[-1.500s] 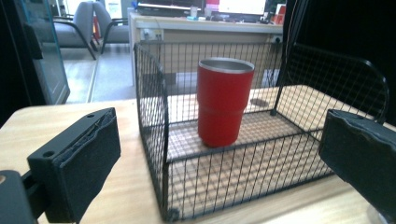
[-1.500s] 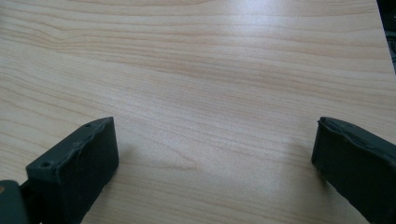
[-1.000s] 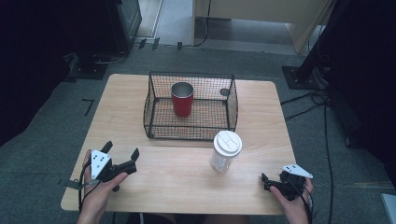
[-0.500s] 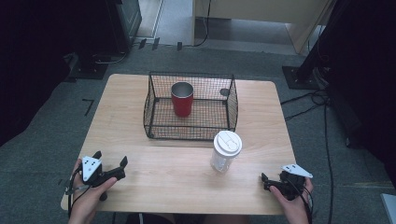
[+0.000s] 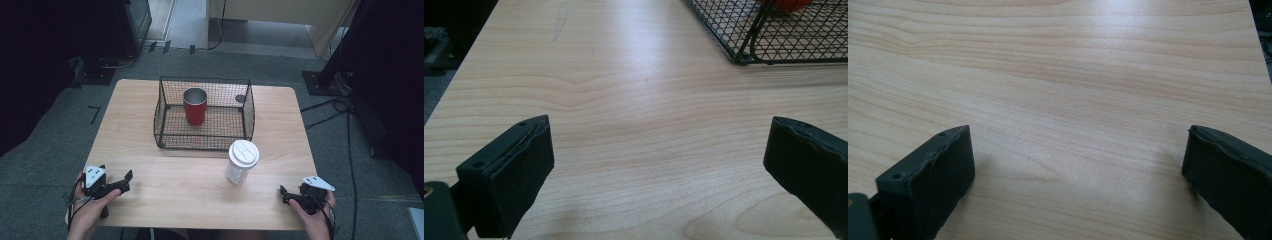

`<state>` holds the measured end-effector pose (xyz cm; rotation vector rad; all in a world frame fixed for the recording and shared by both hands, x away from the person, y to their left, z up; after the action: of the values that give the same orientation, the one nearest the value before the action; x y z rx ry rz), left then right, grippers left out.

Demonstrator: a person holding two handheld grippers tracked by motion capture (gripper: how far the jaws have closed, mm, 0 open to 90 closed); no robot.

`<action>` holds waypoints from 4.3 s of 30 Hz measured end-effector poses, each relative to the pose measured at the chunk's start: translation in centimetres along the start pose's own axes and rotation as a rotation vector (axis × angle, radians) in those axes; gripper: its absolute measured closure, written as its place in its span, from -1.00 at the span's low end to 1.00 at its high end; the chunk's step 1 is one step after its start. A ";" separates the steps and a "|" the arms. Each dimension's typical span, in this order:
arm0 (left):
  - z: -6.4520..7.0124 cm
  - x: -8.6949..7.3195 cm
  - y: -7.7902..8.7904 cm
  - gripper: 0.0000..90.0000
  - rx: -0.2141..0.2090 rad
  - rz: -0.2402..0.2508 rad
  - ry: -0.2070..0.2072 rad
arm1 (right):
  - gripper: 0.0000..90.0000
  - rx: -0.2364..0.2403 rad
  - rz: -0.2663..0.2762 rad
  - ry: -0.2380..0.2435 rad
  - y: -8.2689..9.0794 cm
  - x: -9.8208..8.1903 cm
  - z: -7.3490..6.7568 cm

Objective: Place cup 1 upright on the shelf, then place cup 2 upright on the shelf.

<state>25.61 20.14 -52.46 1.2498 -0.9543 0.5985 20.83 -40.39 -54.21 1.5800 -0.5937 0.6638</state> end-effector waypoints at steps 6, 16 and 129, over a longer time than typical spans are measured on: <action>0.0 0.0 -0.2 -0.98 -0.021 -0.036 -0.001 | -0.99 0.060 0.031 -0.033 1.2 -0.1 0.2; 0.1 0.0 -0.7 -0.98 0.031 -0.112 -0.041 | -0.99 0.136 0.042 0.005 1.7 0.1 -2.0; 0.7 0.0 -2.0 -0.99 0.052 -0.268 -0.072 | -0.63 0.229 0.281 0.059 0.3 8.4 -17.1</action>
<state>27.06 18.92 -53.48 1.4257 -0.8163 0.3717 25.16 -23.46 -46.69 1.6967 -0.7235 1.0156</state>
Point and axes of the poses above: each handheld gripper's, and its own axes: y roughly backward along the jaws, x roughly out of its top, z roughly to its right, the point moved 2 cm from there along -y, roughly forward along the jaws, and after that the axes turned 4 degrees about -y, right-handed, at the moved point
